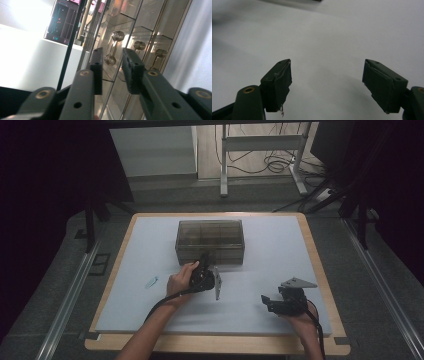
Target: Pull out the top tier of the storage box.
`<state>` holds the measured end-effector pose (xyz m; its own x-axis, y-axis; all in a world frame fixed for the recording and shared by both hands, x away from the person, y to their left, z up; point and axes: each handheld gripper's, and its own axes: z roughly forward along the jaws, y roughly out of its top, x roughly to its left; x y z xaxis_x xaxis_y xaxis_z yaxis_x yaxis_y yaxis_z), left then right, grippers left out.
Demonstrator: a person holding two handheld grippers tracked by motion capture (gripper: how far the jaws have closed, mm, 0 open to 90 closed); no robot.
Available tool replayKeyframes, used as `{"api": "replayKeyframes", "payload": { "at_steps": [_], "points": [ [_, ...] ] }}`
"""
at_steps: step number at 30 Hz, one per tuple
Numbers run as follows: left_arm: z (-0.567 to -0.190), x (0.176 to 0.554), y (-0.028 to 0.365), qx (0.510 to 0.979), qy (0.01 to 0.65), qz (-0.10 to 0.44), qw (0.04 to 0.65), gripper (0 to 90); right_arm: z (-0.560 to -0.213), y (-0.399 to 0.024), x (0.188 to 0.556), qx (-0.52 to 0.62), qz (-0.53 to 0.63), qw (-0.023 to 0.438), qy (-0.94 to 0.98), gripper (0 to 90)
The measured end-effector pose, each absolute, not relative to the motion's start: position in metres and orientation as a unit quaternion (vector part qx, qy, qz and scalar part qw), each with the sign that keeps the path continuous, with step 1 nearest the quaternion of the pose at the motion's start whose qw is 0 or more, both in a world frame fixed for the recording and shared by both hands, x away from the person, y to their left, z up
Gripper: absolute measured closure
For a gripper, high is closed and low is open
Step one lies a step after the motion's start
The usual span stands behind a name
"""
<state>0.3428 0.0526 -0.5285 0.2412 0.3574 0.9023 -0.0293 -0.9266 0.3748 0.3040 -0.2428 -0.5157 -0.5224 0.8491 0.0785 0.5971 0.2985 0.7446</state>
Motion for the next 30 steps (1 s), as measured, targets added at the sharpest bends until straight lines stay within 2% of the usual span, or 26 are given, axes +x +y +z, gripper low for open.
{"api": "replayKeyframes", "payload": {
  "at_steps": [7,20,30],
  "points": [
    [-0.527,0.338,0.053,0.781,0.107,0.588,0.178,52.3,-0.516,-0.243,0.304,0.458,0.374,0.168,0.789,22.9],
    [-0.523,0.331,0.060,0.808,0.140,0.530,0.217,38.2,-0.516,-0.242,0.304,0.458,0.373,0.168,0.789,22.8],
    [-0.522,0.323,0.070,0.826,0.170,0.476,0.250,33.3,-0.517,-0.240,0.304,0.457,0.372,0.168,0.791,22.9]
  ]
}}
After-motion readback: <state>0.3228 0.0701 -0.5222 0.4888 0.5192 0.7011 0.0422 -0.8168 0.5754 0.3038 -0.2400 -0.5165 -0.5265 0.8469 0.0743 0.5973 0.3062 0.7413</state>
